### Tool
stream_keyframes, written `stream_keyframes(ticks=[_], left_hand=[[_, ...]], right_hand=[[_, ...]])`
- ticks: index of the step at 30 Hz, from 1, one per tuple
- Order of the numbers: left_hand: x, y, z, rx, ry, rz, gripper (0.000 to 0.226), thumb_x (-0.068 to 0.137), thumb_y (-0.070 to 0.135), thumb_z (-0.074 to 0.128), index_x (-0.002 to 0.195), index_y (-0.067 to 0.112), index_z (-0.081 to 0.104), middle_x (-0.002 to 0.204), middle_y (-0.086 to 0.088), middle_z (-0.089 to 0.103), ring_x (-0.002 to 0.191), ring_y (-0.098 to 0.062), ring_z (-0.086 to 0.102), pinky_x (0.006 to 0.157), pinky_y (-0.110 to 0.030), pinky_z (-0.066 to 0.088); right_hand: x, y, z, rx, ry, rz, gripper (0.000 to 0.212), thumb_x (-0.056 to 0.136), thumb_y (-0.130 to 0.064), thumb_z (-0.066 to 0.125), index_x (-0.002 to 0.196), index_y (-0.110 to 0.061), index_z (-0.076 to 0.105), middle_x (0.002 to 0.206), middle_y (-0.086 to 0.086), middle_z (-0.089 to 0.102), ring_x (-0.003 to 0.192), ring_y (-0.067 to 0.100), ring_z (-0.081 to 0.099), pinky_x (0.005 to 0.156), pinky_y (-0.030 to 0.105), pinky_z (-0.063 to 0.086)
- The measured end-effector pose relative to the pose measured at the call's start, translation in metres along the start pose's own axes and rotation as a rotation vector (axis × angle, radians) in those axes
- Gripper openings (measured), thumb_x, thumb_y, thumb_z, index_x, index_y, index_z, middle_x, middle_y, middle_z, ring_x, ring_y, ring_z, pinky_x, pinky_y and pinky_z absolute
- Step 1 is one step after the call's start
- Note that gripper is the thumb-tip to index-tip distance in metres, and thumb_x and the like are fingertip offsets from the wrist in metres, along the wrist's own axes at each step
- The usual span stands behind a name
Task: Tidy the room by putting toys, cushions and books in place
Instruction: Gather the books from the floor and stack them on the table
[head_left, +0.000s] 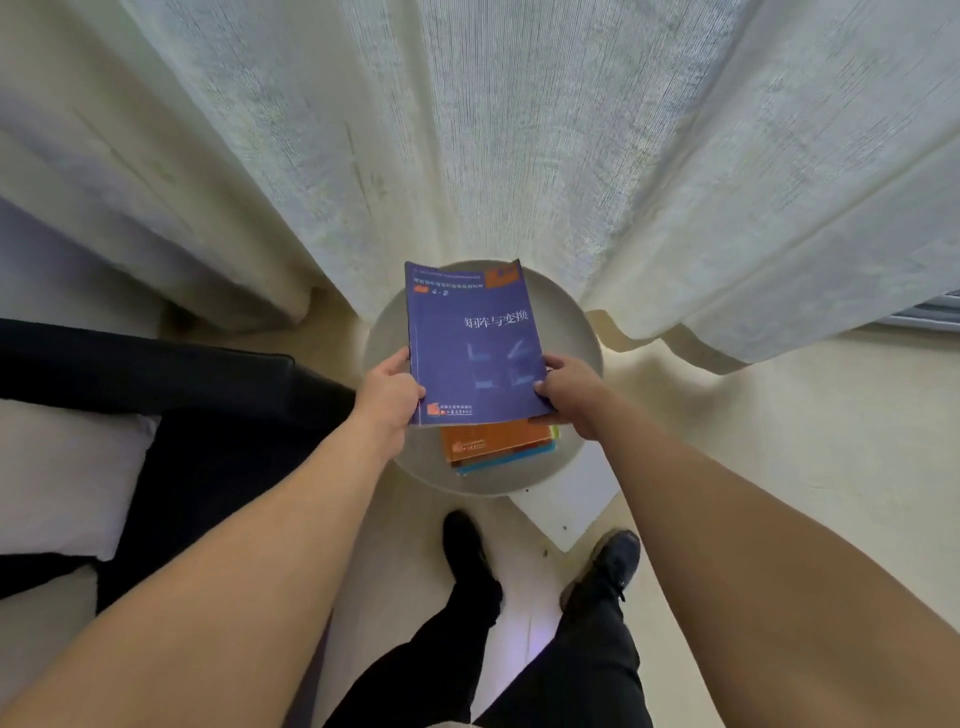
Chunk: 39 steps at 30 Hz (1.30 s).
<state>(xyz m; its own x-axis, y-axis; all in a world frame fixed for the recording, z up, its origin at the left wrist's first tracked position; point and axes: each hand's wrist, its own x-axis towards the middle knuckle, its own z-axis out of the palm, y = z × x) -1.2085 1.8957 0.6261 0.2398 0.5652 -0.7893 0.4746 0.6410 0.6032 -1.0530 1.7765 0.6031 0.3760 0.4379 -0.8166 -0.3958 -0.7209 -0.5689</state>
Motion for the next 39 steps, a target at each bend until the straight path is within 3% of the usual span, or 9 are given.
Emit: stream_keyframes(ticks=[6,10,13,17,20,23,29,34,39], left_hand=[[0.033,-0.03,0.003,-0.033,0.001,0.025,0.049,0.104,0.012,0.049,0.147,0.035,0.043,0.111,0.004,0.069,0.088,-0.009,0.074,0.061,-0.03,0.06],[0.045,-0.057,0.013,0.081,-0.039,-0.049,0.054,0.105,0.01,0.045,0.153,0.029,0.031,0.11,0.008,0.065,0.091,-0.007,0.067,0.058,-0.027,0.056],[0.044,-0.066,0.016,0.326,0.023,-0.054,0.057,0.103,0.017,0.047,0.155,0.022,0.024,0.134,0.002,0.051,0.103,-0.01,0.054,0.068,-0.028,0.051],[0.026,-0.05,0.002,0.564,-0.038,0.119,0.037,0.103,0.033,0.046,0.138,0.023,0.042,0.112,0.008,0.053,0.078,-0.006,0.053,0.055,-0.022,0.041],[0.007,-0.029,-0.013,0.738,-0.105,0.291,0.036,0.103,0.037,0.043,0.136,0.023,0.043,0.129,0.004,0.054,0.092,-0.007,0.057,0.064,-0.023,0.046],[-0.017,-0.012,-0.025,0.858,-0.105,0.41,0.033,0.103,0.033,0.04,0.133,0.02,0.048,0.131,-0.001,0.054,0.111,-0.015,0.055,0.081,-0.031,0.048],[-0.068,-0.003,-0.041,0.909,-0.095,0.584,0.035,0.104,0.03,0.04,0.137,0.02,0.049,0.133,-0.002,0.053,0.106,-0.009,0.048,0.079,-0.022,0.038],[-0.085,-0.021,-0.047,0.964,-0.115,0.625,0.033,0.104,0.03,0.04,0.133,0.019,0.051,0.134,-0.002,0.053,0.11,-0.011,0.051,0.08,-0.022,0.038],[-0.074,-0.03,-0.053,1.031,-0.14,0.599,0.031,0.102,0.03,0.043,0.129,0.018,0.053,0.127,-0.002,0.056,0.103,-0.009,0.049,0.082,-0.026,0.039]], right_hand=[[0.032,0.021,0.007,0.024,0.08,-0.005,0.048,0.096,0.007,0.036,0.136,-0.014,0.05,0.11,0.005,0.062,0.086,0.019,0.063,0.055,0.026,0.058],[0.048,0.047,0.01,-0.025,0.143,-0.006,0.049,0.098,-0.003,0.045,0.144,-0.014,0.037,0.126,0.01,0.059,0.102,0.024,0.062,0.074,0.033,0.056],[0.045,0.063,0.013,-0.102,0.179,0.053,0.027,0.095,-0.018,0.056,0.12,-0.012,0.045,0.117,0.011,0.062,0.099,0.021,0.064,0.087,0.04,0.056],[0.009,0.057,0.022,-0.234,0.237,0.046,0.026,0.094,-0.024,0.061,0.107,-0.016,0.04,0.101,0.003,0.057,0.095,0.018,0.059,0.082,0.036,0.056],[-0.034,0.038,0.034,-0.253,0.213,-0.044,0.026,0.094,-0.021,0.062,0.11,-0.018,0.042,0.089,-0.006,0.054,0.098,0.021,0.06,0.082,0.036,0.056],[-0.074,0.026,0.043,-0.351,0.178,-0.136,0.015,0.094,-0.014,0.058,0.105,-0.019,0.049,0.1,0.003,0.061,0.105,0.028,0.062,0.091,0.047,0.054],[-0.136,0.016,0.045,-0.432,0.213,-0.257,0.042,0.096,-0.015,0.056,0.136,-0.008,0.043,0.116,0.008,0.058,0.102,0.017,0.057,0.092,0.042,0.054],[-0.158,0.033,0.037,-0.486,0.266,-0.27,0.04,0.096,-0.013,0.054,0.134,-0.004,0.045,0.128,0.013,0.056,0.101,0.017,0.053,0.087,0.033,0.053],[-0.165,0.049,0.032,-0.432,0.254,-0.182,0.028,0.092,-0.029,0.063,0.115,-0.017,0.054,0.106,0.002,0.062,0.087,0.012,0.057,0.07,0.023,0.05]])
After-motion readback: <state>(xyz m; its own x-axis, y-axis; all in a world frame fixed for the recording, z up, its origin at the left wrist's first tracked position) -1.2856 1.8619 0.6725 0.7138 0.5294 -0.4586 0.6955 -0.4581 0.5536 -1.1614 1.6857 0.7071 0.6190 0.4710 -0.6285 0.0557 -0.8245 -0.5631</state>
